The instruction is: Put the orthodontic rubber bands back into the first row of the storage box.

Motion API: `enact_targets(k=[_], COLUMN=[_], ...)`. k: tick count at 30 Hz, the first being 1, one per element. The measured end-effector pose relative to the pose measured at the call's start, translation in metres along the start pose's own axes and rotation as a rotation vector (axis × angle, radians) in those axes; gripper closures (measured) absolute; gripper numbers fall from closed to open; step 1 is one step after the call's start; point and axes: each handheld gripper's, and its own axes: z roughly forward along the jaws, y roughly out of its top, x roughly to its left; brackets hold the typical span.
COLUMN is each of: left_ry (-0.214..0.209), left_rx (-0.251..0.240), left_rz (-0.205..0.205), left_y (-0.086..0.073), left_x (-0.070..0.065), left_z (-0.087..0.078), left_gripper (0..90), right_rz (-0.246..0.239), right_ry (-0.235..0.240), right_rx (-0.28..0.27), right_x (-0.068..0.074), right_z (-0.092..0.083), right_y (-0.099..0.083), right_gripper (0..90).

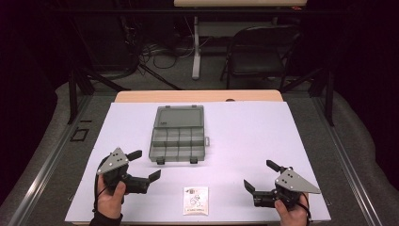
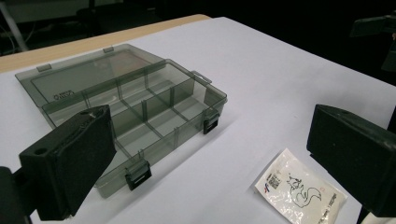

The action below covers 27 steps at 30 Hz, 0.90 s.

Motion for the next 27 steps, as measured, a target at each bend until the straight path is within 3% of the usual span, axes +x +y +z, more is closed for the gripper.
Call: enact_targets(k=[4,11,22,27], left_ry=[-0.006,-0.062,-0.054,-0.069], left_rx=[0.02,0.08,0.134,0.167], left_rz=[-0.023,-0.078,-0.05,-0.013], left_y=[0.003,0.007,0.007,0.004], left_x=[0.001,0.002,-0.007,-0.014], left_z=[0.006,0.023,0.051,0.062], left_gripper=[1.0,0.5,0.5,0.5], right_rz=[-0.001,0.006,0.01,0.008], right_ry=[-0.002,-0.002,-0.002,0.001], right_rx=[0.004,0.006,0.006,0.01], right_x=[0.0,0.0,-0.001,-0.001], right_z=[0.0,0.002,0.004,0.004], right_y=[0.0,-0.001,-0.003,-0.003], right_gripper=[1.5,1.8,3.0,3.1])
